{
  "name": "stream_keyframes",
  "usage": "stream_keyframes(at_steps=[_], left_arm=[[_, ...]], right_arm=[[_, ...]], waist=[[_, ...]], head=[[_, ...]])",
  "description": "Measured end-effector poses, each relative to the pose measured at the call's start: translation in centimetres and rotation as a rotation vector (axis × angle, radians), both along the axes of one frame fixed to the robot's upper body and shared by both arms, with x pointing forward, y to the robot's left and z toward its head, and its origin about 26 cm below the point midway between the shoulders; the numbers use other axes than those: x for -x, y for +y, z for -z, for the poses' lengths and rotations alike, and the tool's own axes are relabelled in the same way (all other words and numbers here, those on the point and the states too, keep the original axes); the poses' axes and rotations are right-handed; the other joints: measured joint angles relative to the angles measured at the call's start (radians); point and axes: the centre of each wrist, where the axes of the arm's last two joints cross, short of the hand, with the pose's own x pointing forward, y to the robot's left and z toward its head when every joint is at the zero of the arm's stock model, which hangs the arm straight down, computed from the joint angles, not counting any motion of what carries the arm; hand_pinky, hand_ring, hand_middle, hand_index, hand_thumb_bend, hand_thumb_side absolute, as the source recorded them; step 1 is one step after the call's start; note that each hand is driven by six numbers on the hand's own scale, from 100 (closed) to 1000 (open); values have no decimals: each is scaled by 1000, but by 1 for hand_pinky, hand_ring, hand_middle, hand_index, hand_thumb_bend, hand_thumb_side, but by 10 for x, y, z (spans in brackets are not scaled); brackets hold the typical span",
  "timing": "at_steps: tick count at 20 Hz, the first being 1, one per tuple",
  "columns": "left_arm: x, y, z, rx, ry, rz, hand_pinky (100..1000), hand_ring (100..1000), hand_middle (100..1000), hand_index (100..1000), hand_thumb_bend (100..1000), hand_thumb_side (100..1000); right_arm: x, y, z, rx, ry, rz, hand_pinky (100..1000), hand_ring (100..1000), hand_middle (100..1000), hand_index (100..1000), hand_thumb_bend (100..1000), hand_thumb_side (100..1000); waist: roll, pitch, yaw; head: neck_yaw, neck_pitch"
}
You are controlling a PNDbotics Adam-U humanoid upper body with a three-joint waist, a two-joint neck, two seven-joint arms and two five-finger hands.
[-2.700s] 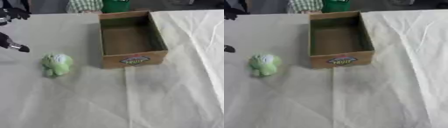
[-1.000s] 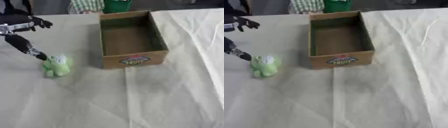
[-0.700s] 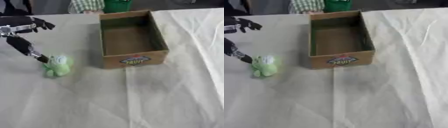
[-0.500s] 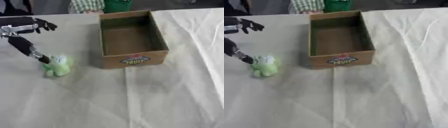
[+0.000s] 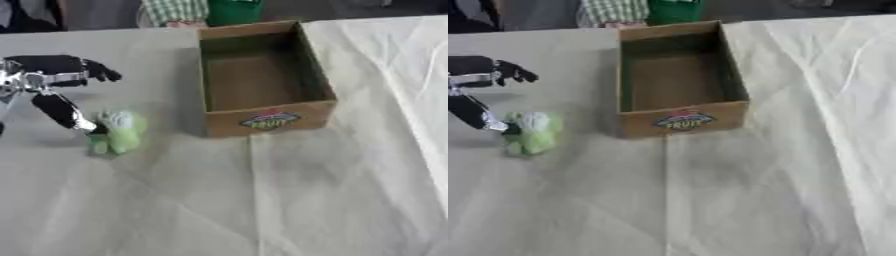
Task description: Pick up objects on the table and place them in the box.
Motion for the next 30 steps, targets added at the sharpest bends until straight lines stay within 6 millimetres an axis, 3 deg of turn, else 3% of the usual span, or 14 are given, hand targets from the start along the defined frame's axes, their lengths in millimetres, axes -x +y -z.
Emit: stream_keyframes(at_steps=[10, 17, 21, 24, 30], left_arm=[[-5, -4, 11, -23, 2, 18, 748, 871, 858, 961, 483, 401], [2, -26, 1, -37, -62, 125, 736, 853, 811, 869, 446, 392], [6, -32, 1, -39, -68, 168, 735, 839, 789, 835, 355, 372], [7, -32, 4, -45, -65, 184, 730, 821, 769, 820, 215, 370], [3, -27, 15, -81, -57, 183, 730, 812, 761, 819, 127, 391]], right_arm=[[0, 0, 0, 1, 4, 0, 867, 745, 759, 890, 100, 510], [0, 0, 1, 2, 8, 0, 868, 746, 759, 890, 100, 510], [0, 0, 1, 2, 8, 0, 868, 746, 759, 891, 100, 511], [0, 0, 1, 2, 7, -1, 868, 746, 759, 891, 100, 511], [0, 0, 1, 2, 6, -6, 868, 745, 758, 891, 100, 511]], waist=[[2, 0, -2], [2, 2, -4], [2, 4, -5], [2, 6, -8], [2, 6, -9]], head=[[1, 0], [3, 0], [4, 0], [7, 0], [8, 0]])
